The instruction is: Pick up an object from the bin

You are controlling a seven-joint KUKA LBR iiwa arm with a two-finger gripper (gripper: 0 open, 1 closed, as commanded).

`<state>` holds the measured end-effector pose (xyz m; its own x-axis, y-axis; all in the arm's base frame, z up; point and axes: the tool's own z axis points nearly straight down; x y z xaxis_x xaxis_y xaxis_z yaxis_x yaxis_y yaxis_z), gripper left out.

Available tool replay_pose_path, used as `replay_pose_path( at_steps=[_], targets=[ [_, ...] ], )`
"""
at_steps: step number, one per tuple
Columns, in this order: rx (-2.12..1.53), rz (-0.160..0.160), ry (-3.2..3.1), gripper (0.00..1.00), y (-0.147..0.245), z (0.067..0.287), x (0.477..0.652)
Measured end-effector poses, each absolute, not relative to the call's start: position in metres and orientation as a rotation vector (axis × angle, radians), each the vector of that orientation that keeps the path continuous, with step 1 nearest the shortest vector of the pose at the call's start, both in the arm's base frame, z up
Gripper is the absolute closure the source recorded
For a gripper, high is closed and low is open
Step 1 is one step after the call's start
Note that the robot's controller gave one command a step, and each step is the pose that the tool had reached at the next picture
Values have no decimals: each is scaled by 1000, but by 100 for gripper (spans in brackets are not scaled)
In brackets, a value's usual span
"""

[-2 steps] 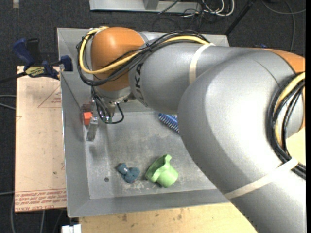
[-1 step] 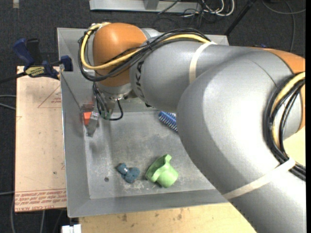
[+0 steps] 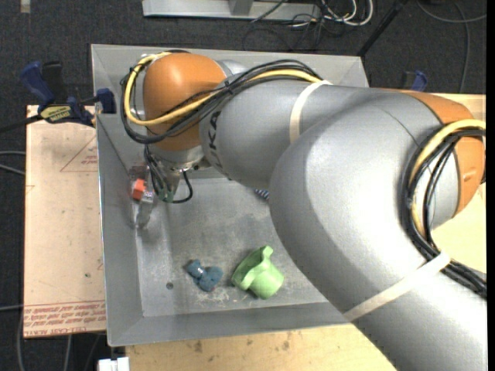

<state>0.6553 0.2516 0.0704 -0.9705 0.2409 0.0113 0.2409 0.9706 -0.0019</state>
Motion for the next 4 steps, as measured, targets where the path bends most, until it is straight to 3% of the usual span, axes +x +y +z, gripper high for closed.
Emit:
replay_pose_path(
  at_steps=[1,2,3,4],
  targets=[
    [-380,1,-3102,0,252,70,655],
    [-381,-2,-3108,100,252,71,656],
    [-382,-9,-3127,100,253,142,658],
    [-382,-7,-3123,100,253,165,659]
  ],
)
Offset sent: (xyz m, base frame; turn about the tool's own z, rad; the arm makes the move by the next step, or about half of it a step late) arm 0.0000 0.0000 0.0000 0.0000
